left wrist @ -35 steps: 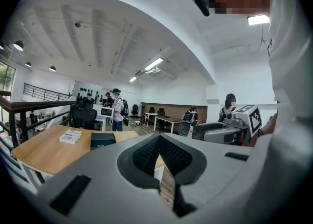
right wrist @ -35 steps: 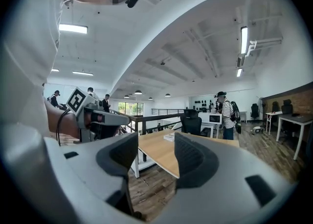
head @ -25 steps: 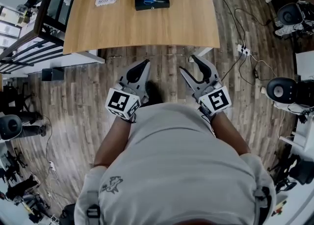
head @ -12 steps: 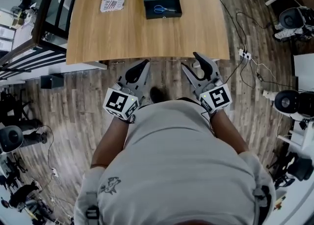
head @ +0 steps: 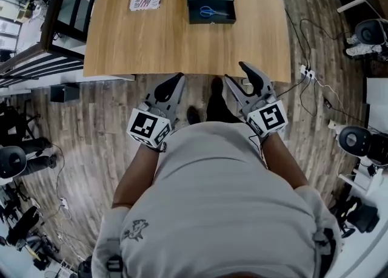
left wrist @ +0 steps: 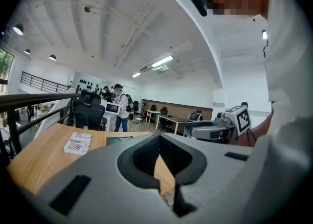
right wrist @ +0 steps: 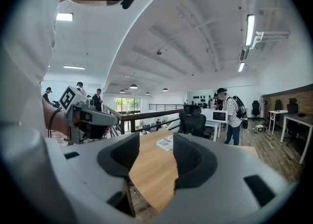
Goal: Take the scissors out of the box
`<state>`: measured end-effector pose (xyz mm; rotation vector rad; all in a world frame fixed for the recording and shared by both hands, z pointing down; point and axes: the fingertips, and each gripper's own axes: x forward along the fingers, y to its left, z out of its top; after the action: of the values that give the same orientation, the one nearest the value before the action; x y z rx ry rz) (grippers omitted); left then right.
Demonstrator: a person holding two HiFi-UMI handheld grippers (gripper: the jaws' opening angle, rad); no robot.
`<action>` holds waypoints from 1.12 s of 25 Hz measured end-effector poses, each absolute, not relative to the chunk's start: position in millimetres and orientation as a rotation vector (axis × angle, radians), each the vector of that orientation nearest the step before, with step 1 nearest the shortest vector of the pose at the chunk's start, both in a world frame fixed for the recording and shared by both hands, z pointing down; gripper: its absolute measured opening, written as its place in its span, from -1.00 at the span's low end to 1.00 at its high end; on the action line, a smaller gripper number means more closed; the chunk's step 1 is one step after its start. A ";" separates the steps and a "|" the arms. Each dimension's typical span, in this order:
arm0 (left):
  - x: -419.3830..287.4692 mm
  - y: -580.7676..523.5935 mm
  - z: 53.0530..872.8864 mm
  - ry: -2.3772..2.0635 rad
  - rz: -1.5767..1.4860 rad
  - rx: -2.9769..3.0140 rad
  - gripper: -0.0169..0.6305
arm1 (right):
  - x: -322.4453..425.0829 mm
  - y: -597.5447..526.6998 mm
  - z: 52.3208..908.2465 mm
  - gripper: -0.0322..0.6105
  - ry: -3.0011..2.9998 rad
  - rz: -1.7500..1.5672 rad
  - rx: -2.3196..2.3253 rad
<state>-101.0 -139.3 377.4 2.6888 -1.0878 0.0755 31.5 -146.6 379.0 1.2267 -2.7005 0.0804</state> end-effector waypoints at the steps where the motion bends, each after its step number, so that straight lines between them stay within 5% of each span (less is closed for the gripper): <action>1: -101.1 -144.6 379.0 -1.100 0.077 2.684 -0.93 | 30.9 -154.3 381.0 -0.21 -2.708 0.078 1.211; 17: -81.8 -258.7 409.2 -1.278 0.099 2.510 -0.93 | 33.4 -309.9 417.4 -0.21 -2.716 0.068 0.860; 28: -70.8 -323.0 428.8 -1.326 0.121 2.440 -0.93 | 26.3 -384.2 462.7 -0.39 -2.577 -0.014 0.478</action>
<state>-70.8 -323.0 428.8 2.4405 -1.3260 0.1207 26.3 -384.2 462.7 0.4777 -2.5769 -0.0135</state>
